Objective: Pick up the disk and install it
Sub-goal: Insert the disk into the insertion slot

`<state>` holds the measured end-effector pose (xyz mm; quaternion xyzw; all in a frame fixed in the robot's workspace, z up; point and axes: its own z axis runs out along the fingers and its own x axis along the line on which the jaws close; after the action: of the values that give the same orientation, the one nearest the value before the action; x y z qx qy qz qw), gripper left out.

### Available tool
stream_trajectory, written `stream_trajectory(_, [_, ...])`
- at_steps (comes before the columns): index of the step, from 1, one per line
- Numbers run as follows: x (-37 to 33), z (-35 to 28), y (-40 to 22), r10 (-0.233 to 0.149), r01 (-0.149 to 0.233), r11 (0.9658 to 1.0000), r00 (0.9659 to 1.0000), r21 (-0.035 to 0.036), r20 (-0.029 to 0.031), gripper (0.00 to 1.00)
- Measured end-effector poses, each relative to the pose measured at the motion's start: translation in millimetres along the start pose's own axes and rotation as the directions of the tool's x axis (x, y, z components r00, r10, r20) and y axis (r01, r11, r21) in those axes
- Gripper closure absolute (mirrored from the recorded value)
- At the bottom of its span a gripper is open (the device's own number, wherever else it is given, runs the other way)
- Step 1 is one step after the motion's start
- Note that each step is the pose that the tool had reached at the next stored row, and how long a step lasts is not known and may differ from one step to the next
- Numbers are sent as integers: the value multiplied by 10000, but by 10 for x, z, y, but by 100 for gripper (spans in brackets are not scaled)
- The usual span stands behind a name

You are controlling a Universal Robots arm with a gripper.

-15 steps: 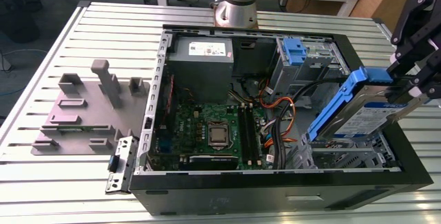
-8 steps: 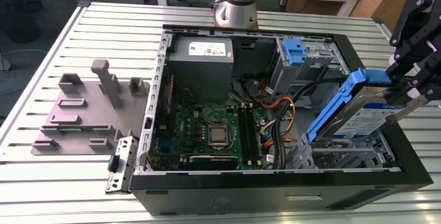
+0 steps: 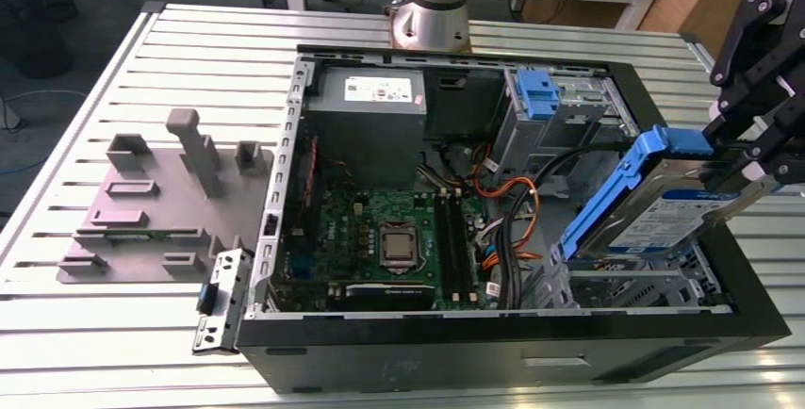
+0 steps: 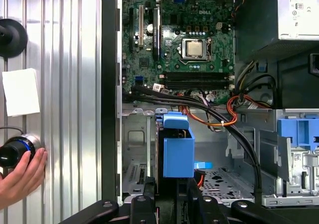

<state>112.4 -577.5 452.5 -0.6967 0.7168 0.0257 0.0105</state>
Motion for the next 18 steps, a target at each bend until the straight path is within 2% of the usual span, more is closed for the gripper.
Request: stream_trajectory(18, [17, 24, -7, 3, -3, 10000, 10000, 1, -4, 65])
